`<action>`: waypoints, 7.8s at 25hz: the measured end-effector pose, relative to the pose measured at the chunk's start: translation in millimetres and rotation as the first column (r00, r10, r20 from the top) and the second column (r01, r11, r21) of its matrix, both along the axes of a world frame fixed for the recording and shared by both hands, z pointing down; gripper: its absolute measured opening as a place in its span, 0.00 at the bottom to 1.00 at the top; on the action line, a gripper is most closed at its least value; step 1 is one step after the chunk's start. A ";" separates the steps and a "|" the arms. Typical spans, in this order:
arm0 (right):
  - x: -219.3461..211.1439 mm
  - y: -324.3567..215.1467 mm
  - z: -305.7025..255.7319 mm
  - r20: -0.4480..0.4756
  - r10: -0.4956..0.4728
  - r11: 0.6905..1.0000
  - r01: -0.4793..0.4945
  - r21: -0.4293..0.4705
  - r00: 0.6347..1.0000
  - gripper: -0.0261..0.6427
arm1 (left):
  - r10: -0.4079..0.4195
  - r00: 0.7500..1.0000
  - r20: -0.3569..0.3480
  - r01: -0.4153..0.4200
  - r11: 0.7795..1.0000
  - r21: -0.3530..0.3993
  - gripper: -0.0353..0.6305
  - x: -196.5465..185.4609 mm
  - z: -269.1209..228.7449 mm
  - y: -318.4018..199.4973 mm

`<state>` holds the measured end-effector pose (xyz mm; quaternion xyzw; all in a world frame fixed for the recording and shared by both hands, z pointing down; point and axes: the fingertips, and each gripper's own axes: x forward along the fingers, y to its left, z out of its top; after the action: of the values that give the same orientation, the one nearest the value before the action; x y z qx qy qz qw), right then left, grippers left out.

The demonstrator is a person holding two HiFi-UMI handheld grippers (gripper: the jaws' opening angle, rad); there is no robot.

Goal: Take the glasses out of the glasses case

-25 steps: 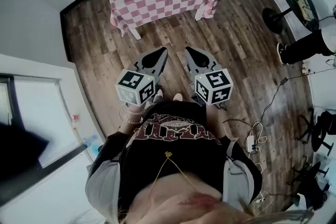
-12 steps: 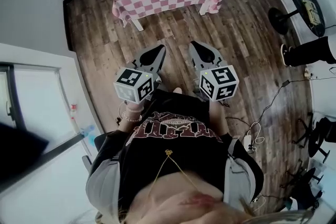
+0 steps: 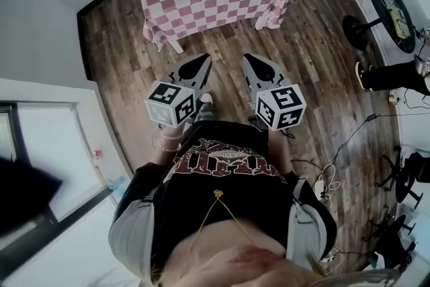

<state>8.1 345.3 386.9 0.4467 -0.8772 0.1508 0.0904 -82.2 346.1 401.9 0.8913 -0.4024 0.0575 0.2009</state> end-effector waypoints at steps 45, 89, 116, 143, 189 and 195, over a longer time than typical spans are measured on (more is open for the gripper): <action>-28.8 -296.6 -7.8 -0.014 -0.142 0.990 0.142 0.002 0.990 0.07 | -0.026 1.000 -0.001 0.026 1.000 -0.008 0.07 -2.6 -13.2 -280.6; -54.2 -494.2 24.8 -0.052 -0.092 0.995 0.089 -0.051 0.994 0.07 | 0.127 0.989 0.070 -0.120 0.988 -0.094 0.07 -39.0 53.7 -482.8; -55.4 -553.4 43.8 -0.057 -0.320 0.941 0.310 -0.137 0.946 0.07 | 0.006 1.000 0.012 -0.003 0.975 -0.222 0.07 -29.2 99.2 -521.9; -11.8 -554.5 76.3 -0.037 -0.275 0.941 0.261 -0.217 0.961 0.07 | 0.254 0.879 0.403 -0.082 0.914 -0.397 0.07 -34.6 225.5 -524.5; 51.3 -555.4 96.9 -0.001 -0.150 0.953 0.144 -0.266 0.989 0.07 | 0.752 0.195 0.630 -0.193 0.659 -0.727 0.10 -21.4 273.3 -512.5; 50.9 -555.8 97.3 -0.011 -0.167 0.951 0.158 -0.265 0.986 0.07 | 0.720 0.240 0.651 -0.191 0.692 -0.696 0.10 -21.1 268.9 -513.6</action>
<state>59.0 -210.5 484.2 0.3594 -0.8817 0.2505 0.1753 -103.2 -167.5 670.8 0.7086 -0.1226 0.6813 0.1370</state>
